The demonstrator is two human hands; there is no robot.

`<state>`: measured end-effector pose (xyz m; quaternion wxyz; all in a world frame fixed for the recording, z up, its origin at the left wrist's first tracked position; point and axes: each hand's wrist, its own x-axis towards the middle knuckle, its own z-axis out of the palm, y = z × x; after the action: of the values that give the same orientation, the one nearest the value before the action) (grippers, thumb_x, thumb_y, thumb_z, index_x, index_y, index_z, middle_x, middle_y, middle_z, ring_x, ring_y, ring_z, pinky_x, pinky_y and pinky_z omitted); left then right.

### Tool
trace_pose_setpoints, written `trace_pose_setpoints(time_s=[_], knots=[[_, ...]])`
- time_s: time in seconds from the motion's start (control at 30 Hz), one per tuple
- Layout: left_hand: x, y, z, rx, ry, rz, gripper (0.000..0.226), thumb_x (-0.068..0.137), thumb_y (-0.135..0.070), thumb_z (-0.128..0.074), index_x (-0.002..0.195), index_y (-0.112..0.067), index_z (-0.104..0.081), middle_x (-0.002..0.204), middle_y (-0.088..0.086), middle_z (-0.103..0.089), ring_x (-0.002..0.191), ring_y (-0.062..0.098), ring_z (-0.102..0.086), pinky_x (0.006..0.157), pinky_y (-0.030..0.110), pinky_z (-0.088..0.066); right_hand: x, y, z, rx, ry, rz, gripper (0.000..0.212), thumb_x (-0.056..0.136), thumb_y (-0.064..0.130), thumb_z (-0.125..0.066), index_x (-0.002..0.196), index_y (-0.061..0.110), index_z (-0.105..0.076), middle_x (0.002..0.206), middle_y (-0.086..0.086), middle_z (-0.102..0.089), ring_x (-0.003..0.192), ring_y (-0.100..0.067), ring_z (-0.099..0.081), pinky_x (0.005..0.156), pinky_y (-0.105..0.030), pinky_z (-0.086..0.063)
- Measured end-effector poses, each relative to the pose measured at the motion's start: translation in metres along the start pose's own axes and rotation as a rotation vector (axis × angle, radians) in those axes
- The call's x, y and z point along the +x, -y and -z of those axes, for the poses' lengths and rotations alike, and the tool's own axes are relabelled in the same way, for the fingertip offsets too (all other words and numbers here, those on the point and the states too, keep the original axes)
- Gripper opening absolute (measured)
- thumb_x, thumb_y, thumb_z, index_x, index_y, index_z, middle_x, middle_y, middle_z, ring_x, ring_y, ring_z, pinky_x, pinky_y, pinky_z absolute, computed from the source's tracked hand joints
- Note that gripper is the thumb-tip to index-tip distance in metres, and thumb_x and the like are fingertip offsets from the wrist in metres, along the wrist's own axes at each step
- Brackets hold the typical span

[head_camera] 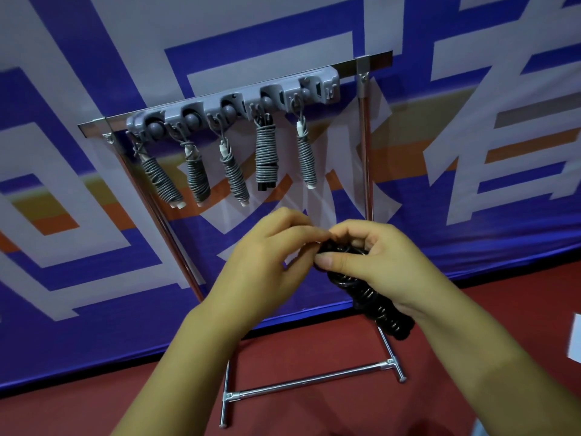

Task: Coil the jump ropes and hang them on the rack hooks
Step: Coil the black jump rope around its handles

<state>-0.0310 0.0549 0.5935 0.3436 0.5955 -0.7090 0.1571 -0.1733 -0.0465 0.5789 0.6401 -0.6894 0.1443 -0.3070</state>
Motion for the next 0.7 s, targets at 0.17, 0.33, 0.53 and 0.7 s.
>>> trace_pose_setpoints(time_s=[0.17, 0.33, 0.53, 0.7], knots=[[0.01, -0.004, 0.008, 0.025, 0.047, 0.026, 0.025, 0.088, -0.027, -0.054, 0.099, -0.012, -0.071, 0.089, 0.0, -0.066, 0.083, 0.01, -0.061, 0.071, 0.027, -0.051, 0.0, 0.002, 0.002, 0.1, 0.012, -0.07, 0.015, 0.071, 0.004, -0.076, 0.078, 0.017, -0.072, 0.073, -0.005, -0.07, 0.069, -0.015, -0.067, 0.065, -0.022, -0.055], [0.018, -0.008, 0.006, 0.121, -0.016, 0.166, 0.02, 0.086, -0.028, -0.052, 0.09, -0.013, -0.062, 0.075, -0.003, -0.066, 0.068, 0.012, -0.063, 0.059, 0.036, -0.051, 0.005, 0.004, -0.004, 0.246, -0.03, -0.137, 0.015, 0.078, 0.008, -0.071, 0.092, 0.006, -0.068, 0.078, -0.009, -0.069, 0.062, -0.016, -0.064, 0.061, -0.024, -0.055], [0.034, -0.013, 0.012, -0.244, -0.221, 0.471, 0.014, 0.093, -0.003, -0.051, 0.085, -0.014, -0.05, 0.065, -0.005, -0.067, 0.064, 0.0, -0.068, 0.059, 0.013, -0.049, 0.012, 0.008, 0.0, 0.195, -0.141, -0.073, 0.046, 0.08, 0.015, -0.073, 0.119, 0.034, -0.057, 0.107, -0.006, -0.061, 0.076, -0.02, -0.069, 0.067, -0.032, -0.057], [0.038, -0.017, 0.011, -0.426, -0.42, 0.551, 0.016, 0.093, 0.0, -0.049, 0.083, -0.013, -0.05, 0.065, -0.002, -0.069, 0.06, 0.015, -0.07, 0.064, 0.031, -0.058, 0.013, 0.007, -0.002, 0.259, -0.185, -0.009, 0.015, 0.084, 0.003, -0.067, 0.096, 0.011, -0.067, 0.072, 0.0, -0.069, 0.058, -0.015, -0.065, 0.053, -0.028, -0.055]])
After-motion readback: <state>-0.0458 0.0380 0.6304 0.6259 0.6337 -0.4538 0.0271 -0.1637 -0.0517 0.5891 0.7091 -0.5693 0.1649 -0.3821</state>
